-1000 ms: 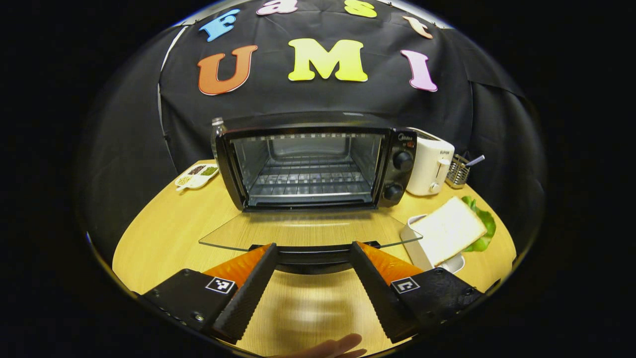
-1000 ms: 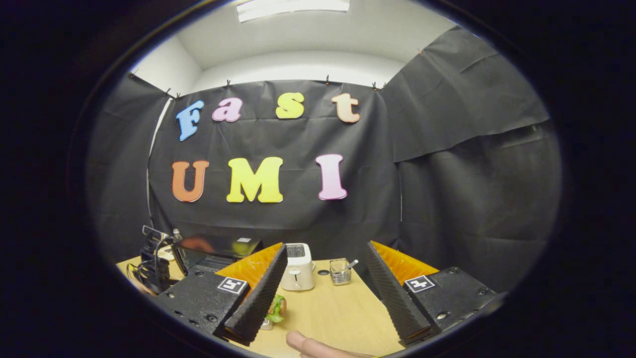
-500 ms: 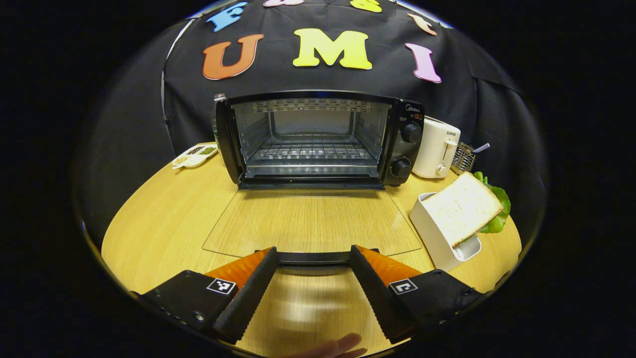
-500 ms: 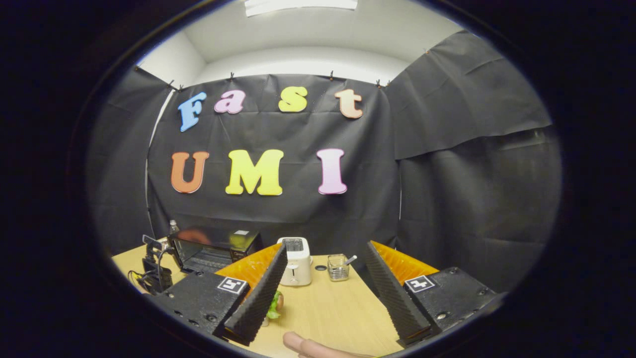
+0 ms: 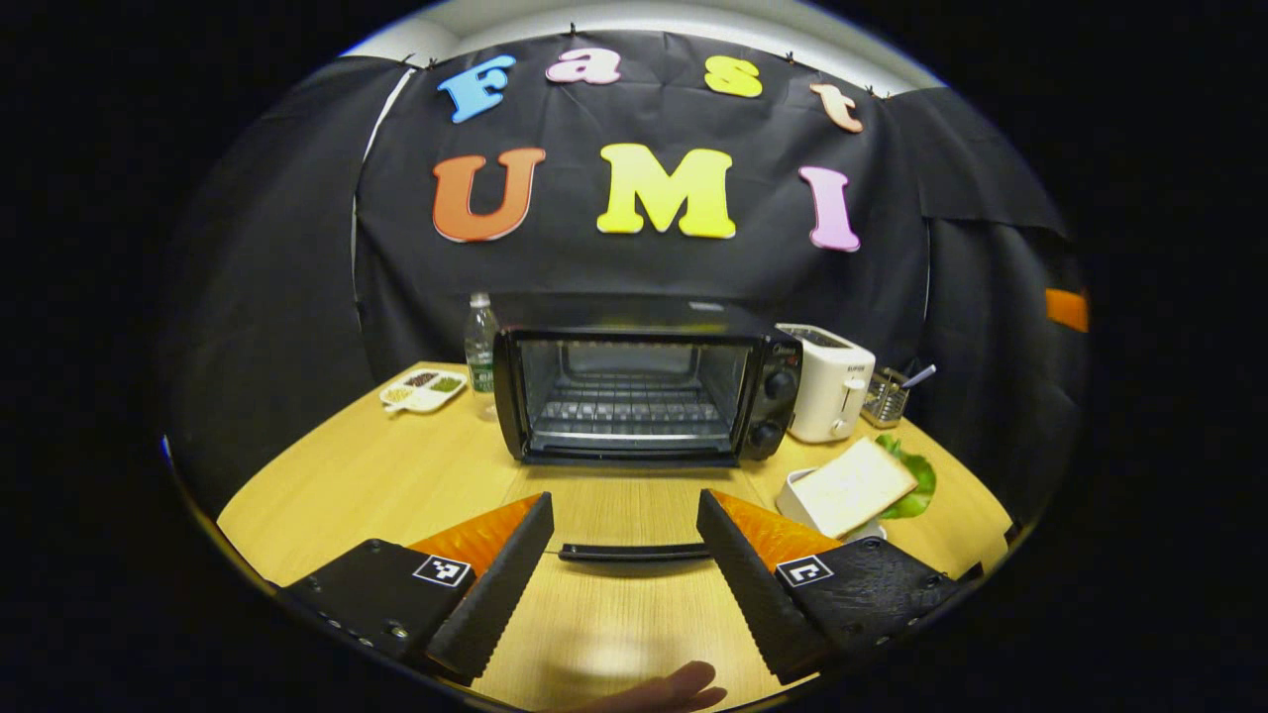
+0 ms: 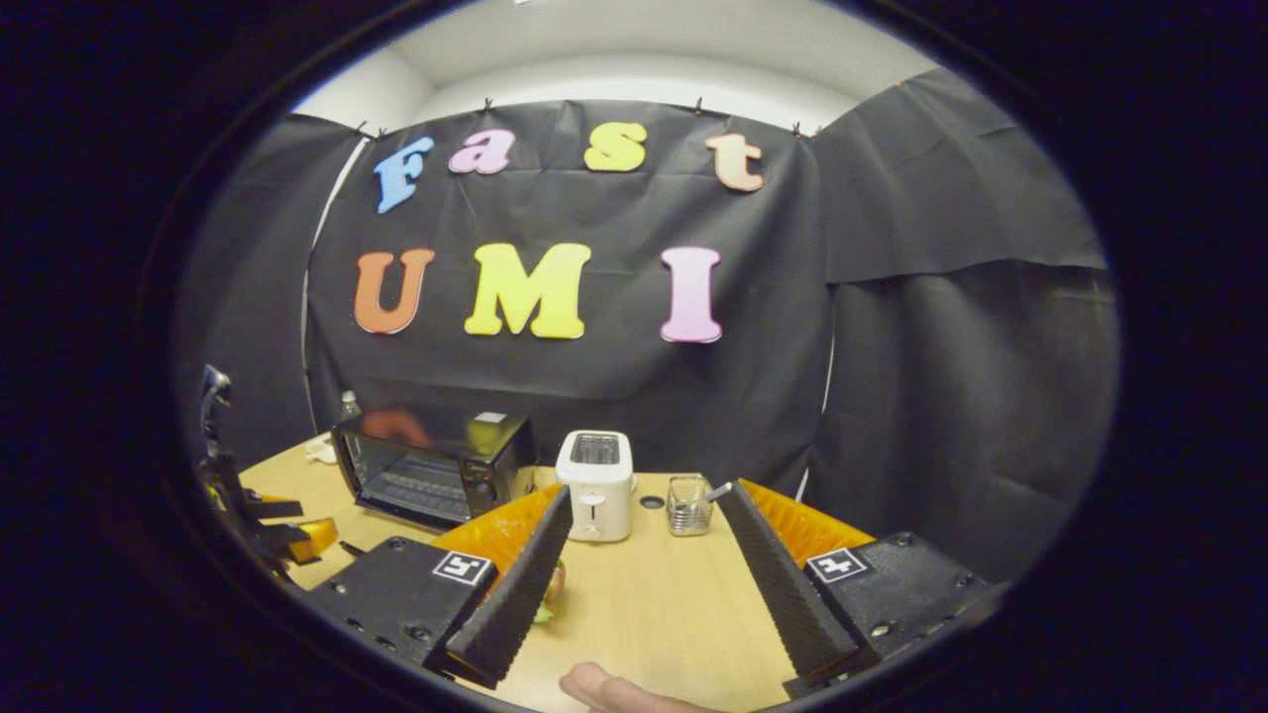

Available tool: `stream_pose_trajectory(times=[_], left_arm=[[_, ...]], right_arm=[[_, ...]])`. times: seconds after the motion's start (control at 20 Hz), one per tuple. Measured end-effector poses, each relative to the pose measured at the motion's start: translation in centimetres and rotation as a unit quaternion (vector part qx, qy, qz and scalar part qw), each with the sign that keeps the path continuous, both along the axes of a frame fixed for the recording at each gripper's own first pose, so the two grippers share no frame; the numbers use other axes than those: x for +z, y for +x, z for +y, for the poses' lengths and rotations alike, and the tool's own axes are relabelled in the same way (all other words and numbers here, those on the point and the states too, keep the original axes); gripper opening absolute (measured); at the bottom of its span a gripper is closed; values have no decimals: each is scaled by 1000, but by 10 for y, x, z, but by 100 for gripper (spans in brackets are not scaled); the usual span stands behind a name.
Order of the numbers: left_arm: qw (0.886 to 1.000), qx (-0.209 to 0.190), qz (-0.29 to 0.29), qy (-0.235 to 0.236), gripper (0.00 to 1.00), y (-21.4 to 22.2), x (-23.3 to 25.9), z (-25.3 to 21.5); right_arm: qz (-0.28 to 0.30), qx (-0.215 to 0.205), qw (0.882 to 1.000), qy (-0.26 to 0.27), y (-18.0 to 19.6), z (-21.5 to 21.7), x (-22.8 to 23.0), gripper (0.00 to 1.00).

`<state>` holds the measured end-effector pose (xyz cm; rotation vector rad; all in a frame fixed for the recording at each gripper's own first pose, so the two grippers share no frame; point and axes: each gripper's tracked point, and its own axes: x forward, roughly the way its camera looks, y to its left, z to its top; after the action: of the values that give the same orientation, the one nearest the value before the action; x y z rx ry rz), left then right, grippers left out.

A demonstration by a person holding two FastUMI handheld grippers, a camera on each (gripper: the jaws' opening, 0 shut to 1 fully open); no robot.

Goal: Open the electric oven with the left hand, put the food in, and close the electric oven.

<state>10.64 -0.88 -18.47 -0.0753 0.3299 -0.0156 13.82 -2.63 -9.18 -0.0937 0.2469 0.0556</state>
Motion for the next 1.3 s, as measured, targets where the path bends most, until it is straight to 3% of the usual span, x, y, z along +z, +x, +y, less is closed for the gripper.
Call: stream_pose_trajectory(times=[0.05,0.1,0.15,0.2,0.25,0.3,0.35,0.4,0.6,0.75,0.8,0.85,0.9,0.95,1.0,1.1,1.15,1.2,1.3], left_arm=[[1000,-1,-24,-10,96,-6,22,2],[999,-6,-42,-18,96,-13,37,3],[998,-4,-59,-19,95,-19,52,8],[997,4,-79,-15,95,-24,68,14],[995,11,-103,-6,95,-29,83,23],[992,20,-123,2,95,-36,98,31],[990,29,-138,9,95,-42,109,38],[988,38,-147,12,95,-49,116,43],[984,56,-166,20,95,-66,130,56],[986,56,-154,11,96,-66,120,57],[987,59,-146,10,96,-65,115,60],[988,65,-139,12,96,-66,109,63],[988,70,-135,16,96,-67,108,66],[988,70,-134,16,96,-68,108,65],[988,65,-140,12,96,-68,112,61],[988,54,-147,3,95,-70,114,55],[988,50,-146,0,95,-71,114,52],[988,49,-146,-1,95,-71,113,51],[988,53,-147,1,96,-72,115,52]], right_arm=[[17,5,1000,6,7,3,-8,91],[36,14,999,12,15,8,-16,100],[60,24,998,15,24,13,-28,90],[84,34,996,21,33,17,-39,90],[111,45,992,27,41,21,-51,100],[141,54,988,36,47,24,-64,91],[171,68,982,48,52,29,-77,100],[199,81,975,62,58,35,-89,100],[306,131,937,109,69,60,-140,99],[376,179,900,130,66,82,-168,99],[392,193,889,135,67,88,-173,87],[407,201,880,138,69,91,-180,86],[420,205,873,142,70,93,-186,98],[431,212,865,147,74,96,-192,98],[447,214,855,153,75,97,-197,86],[469,218,835,188,82,101,-199,86],[480,215,827,199,85,99,-202,98],[487,210,821,212,90,98,-205,97],[518,209,795,238,89,103,-212,95]])
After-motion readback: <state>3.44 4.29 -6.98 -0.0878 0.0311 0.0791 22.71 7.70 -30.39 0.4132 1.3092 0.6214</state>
